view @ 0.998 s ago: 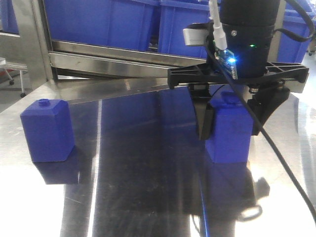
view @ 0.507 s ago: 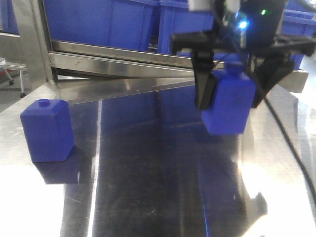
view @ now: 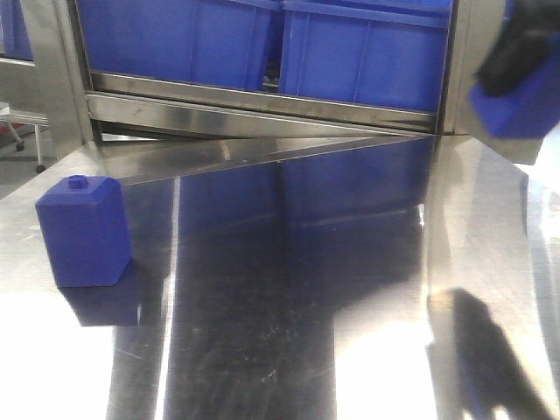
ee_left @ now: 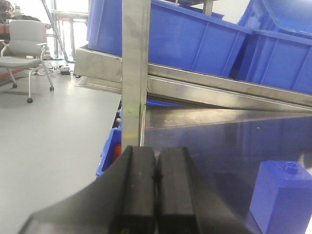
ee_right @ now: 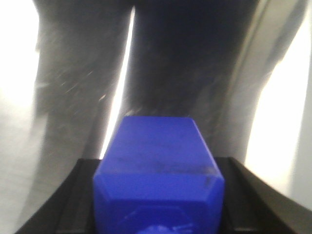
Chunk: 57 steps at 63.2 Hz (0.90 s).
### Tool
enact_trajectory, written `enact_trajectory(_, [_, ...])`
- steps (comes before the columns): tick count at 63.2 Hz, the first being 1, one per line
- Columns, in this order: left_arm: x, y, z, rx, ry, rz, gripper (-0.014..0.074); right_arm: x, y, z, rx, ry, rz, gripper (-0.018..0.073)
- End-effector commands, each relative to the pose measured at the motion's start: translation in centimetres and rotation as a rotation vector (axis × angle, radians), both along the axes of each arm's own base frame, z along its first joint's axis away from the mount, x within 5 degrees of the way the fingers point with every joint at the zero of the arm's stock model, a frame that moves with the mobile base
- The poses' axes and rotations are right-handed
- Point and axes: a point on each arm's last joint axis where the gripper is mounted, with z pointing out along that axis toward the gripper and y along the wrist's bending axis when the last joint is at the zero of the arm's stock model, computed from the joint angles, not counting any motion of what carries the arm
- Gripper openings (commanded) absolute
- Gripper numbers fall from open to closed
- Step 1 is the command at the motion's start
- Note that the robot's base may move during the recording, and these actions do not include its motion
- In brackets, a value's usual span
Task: Pick and sort blue part to right shelf
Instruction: 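Lift the blue part with the right gripper up off the table, then move the left gripper above the remaining blue part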
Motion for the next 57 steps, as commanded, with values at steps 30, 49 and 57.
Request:
enact_trajectory(30, [-0.1, 0.0, 0.2, -0.015, -0.082, -0.001, 0.0133, -11.8, -5.4, 0.8, 0.057, -0.7, -0.115, 0.0465])
enact_trajectory(49, [-0.1, 0.0, 0.2, -0.015, -0.082, -0.001, 0.0133, -15.7, -5.9, 1.3, 0.072, -0.782, -0.119, 0.0465])
enact_trajectory(57, [-0.1, 0.0, 0.2, -0.015, -0.082, -0.001, 0.0133, -15.7, -5.9, 1.3, 0.072, -0.782, -0.119, 0.0465])
